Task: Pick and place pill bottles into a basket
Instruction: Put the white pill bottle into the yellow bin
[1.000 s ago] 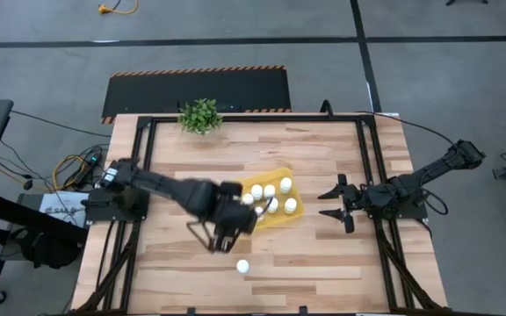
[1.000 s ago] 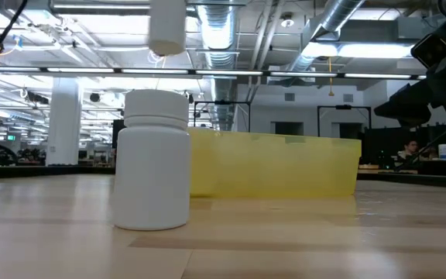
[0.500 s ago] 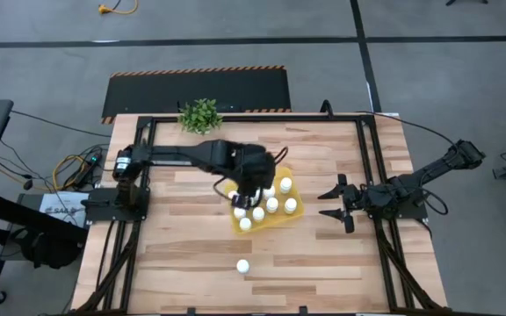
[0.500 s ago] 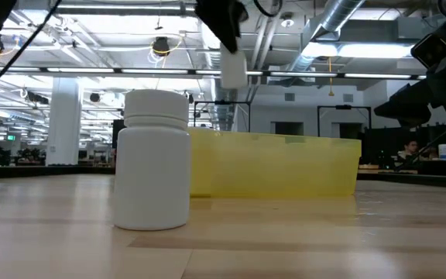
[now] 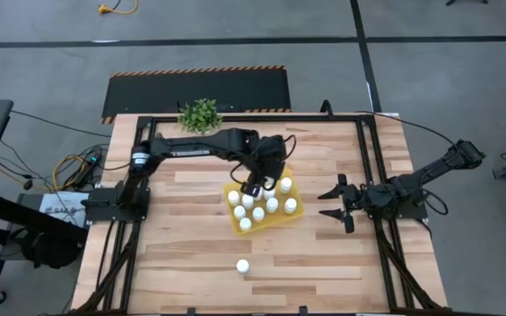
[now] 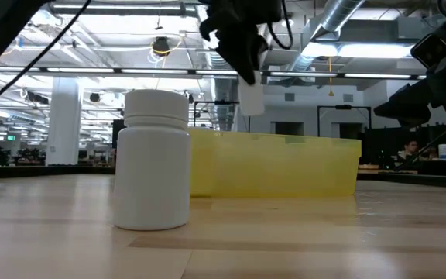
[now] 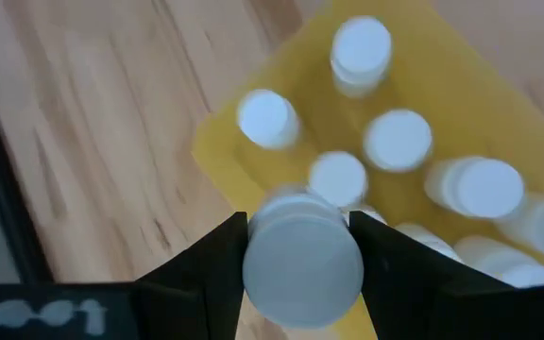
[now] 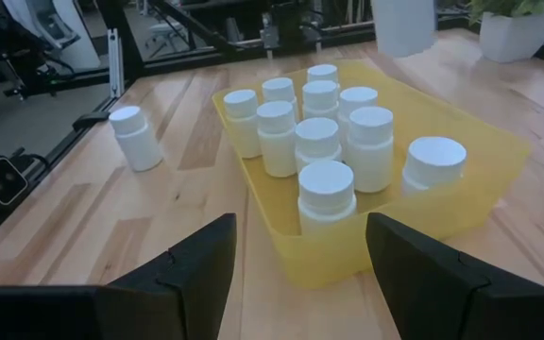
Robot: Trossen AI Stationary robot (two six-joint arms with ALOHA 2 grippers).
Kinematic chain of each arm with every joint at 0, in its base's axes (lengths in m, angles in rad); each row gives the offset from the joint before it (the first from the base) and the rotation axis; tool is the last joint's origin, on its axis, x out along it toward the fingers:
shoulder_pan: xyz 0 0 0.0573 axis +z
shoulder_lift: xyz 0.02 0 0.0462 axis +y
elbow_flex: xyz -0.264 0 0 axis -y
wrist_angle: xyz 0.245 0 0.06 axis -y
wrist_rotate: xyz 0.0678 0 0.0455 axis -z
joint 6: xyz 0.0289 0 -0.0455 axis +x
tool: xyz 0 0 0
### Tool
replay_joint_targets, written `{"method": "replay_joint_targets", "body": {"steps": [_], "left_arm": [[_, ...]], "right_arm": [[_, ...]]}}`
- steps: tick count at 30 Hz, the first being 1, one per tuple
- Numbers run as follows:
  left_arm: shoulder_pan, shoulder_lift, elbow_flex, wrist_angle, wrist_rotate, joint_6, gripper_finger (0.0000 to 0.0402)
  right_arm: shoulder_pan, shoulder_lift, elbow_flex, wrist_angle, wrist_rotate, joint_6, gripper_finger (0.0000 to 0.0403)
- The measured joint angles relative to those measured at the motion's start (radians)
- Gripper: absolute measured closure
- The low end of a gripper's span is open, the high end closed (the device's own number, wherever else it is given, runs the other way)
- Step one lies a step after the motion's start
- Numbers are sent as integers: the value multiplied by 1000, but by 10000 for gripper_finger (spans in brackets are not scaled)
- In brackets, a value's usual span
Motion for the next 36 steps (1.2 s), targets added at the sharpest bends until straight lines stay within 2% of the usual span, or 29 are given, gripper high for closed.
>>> {"method": "replay_joint_targets", "body": {"steps": [6, 11, 22, 36], "left_arm": [[17, 101, 126, 5, 7, 50, 237], [41, 157, 203, 0, 69, 42, 237], [58, 162, 156, 11, 136, 4, 237], [61, 204, 155, 33, 140, -3, 237]], "right_arm": [[0, -1, 0, 1, 0, 0, 173], [0, -1, 0, 1, 0, 0, 173], [0, -1, 0, 2, 0, 0, 173], [0, -1, 0, 2, 0, 0, 173]]}}
